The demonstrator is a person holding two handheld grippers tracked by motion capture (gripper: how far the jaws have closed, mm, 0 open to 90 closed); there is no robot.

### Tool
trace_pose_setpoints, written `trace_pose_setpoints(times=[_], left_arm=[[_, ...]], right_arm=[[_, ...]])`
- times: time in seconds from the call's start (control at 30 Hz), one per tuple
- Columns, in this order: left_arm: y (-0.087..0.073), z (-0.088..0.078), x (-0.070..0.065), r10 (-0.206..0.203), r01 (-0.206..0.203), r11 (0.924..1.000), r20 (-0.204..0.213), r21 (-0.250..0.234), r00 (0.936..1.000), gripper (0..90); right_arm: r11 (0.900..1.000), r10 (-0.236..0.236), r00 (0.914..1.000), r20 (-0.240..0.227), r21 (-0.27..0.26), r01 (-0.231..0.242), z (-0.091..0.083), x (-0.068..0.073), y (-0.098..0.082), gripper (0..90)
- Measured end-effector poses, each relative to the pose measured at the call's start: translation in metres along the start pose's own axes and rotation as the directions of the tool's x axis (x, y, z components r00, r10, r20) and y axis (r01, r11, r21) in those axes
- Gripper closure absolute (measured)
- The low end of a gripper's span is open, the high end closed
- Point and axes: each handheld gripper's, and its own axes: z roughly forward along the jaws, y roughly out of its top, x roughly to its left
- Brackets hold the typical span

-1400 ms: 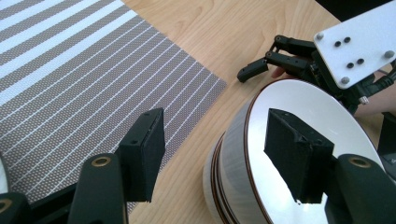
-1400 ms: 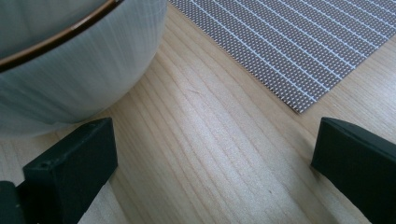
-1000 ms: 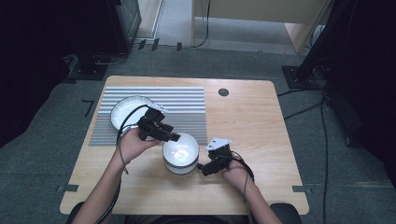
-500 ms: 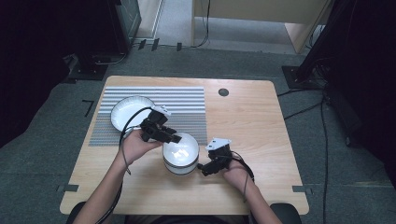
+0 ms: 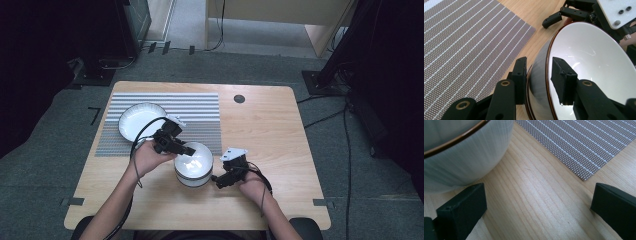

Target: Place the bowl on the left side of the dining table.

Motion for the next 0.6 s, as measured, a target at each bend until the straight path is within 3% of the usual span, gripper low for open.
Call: trace_pose_setpoints(times=[0.6], left_arm=[[-0.0015,-0.0007,0.0048,-0.04,0.04,0.9992,0.007,-0.004,0.9992,79.5]], right_arm=[[1.0,0.0,1.0,-0.001,0.0,0.0,0.0,0.0001,0.0,0.0]])
